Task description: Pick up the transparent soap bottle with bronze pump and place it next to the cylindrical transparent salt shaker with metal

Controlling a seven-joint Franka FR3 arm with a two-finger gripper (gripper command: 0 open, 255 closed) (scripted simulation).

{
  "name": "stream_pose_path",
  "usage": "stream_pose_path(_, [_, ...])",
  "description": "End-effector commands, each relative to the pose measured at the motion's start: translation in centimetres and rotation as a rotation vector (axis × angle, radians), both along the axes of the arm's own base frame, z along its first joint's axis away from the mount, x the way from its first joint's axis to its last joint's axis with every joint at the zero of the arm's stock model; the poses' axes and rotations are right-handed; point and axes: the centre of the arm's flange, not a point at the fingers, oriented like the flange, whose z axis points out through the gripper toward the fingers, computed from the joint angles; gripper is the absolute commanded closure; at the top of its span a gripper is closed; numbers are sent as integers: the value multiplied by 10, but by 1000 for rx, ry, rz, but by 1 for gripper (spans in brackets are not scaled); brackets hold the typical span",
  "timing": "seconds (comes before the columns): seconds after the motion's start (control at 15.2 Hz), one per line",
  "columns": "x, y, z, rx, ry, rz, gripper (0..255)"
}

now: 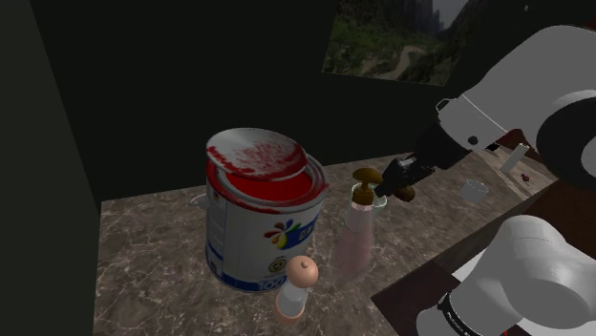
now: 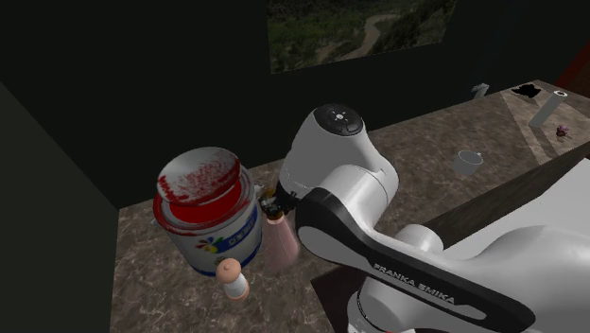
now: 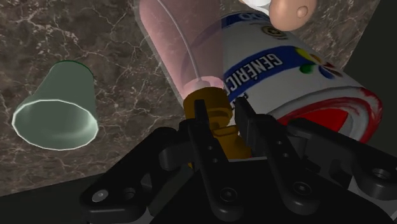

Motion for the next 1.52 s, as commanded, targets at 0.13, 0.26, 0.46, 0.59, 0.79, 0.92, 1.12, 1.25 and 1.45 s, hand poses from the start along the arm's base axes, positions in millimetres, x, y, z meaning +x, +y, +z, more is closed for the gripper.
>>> stream_pose_path(0.13, [0, -1, -22, 0, -1, 0, 255])
stream_pose_path(0.26, [0, -1, -32, 0, -1, 0, 255])
stream_pose_path(0.46, [0, -1, -48, 0, -1, 0, 255])
stream_pose_path(0.59, [0, -1, -59, 0, -1, 0, 255])
stream_pose_path(0.79, [0, -1, -74, 0, -1, 0, 255])
stream_pose_path(0.92, [0, -1, -82, 0, -1, 0, 255])
stream_pose_path(1.12, [0, -1, -82, 0, -1, 0, 255])
stream_pose_path(1.25, [0, -1, -82, 0, -1, 0, 255])
stream_pose_path(1.45, [-1, -1, -83, 0, -1, 0, 0])
